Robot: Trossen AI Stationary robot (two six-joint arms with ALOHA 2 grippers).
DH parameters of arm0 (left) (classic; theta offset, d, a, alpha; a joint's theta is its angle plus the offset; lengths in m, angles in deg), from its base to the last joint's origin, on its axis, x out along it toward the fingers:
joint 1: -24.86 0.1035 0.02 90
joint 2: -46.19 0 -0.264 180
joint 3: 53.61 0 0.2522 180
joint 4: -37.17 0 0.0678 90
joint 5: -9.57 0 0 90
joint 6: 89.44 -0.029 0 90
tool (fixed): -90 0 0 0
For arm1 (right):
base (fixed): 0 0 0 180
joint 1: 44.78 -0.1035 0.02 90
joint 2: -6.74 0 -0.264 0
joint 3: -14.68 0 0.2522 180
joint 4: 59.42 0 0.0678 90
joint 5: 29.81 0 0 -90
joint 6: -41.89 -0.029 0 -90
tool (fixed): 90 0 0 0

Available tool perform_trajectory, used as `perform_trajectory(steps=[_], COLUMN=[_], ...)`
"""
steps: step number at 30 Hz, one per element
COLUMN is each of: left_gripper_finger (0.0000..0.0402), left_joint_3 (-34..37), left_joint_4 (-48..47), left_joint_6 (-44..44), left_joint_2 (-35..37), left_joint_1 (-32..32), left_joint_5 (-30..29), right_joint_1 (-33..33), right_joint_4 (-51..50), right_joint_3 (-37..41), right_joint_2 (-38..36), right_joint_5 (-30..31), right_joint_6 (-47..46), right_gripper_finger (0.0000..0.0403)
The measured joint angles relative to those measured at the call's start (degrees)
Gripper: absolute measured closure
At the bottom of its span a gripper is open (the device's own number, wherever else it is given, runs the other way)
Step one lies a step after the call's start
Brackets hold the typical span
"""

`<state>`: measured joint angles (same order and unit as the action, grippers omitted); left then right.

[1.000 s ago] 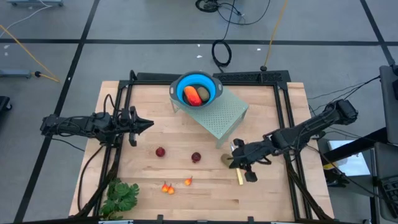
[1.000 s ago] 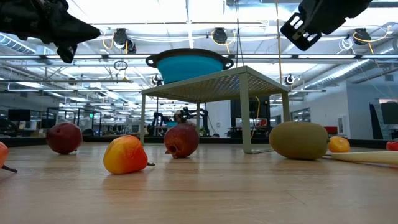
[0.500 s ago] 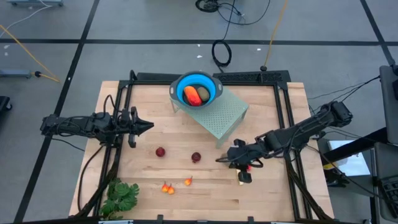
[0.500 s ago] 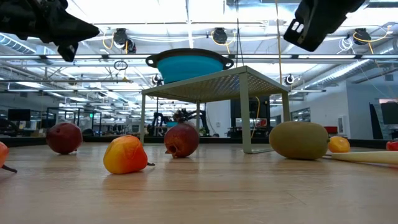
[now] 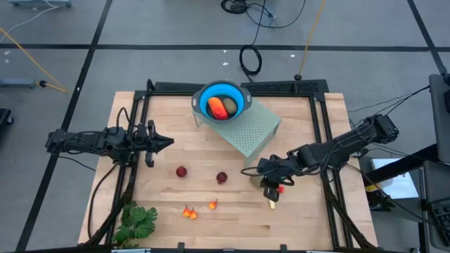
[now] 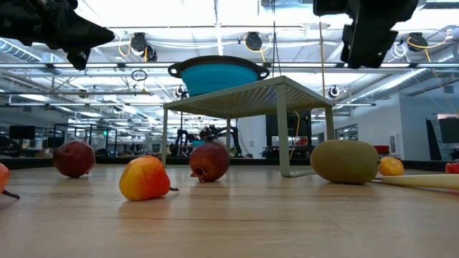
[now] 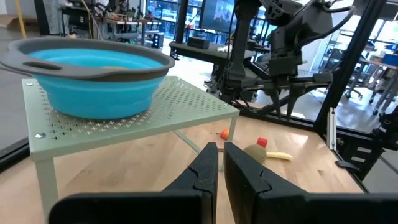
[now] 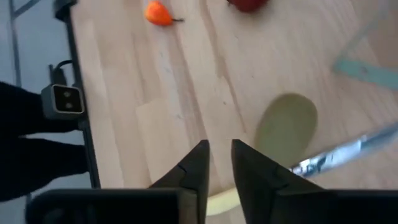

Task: Pick & Place Fruit
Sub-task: Put the kiwi into the blue strainer bowl on the shelf

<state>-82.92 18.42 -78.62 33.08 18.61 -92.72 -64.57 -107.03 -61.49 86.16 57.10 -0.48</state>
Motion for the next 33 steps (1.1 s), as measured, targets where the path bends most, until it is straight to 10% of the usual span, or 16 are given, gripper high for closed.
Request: perform_trajectory(steps=[13,33], left_gripper_finger=[0.0376,0.0376], left_joint_3=[0.00,0.00], left_joint_4=[0.02,0.03], left_joint_6=[0.12,0.08], left_joint_2=[-0.02,-0.01], left_joint_1=[0.02,0.02], left_joint_5=[-0.04,-0.09], right_joint_1=[1.46,1.33], right_joint_4=[-4.06,-3.68], right_joint_3=[0.00,0.02], right_joint_2=[0.00,0.00], right_joint_5=[-0.13,-0.15], right_joint_6=[-3.39,-2.28], right_gripper_finger=[0.0240,0.0234])
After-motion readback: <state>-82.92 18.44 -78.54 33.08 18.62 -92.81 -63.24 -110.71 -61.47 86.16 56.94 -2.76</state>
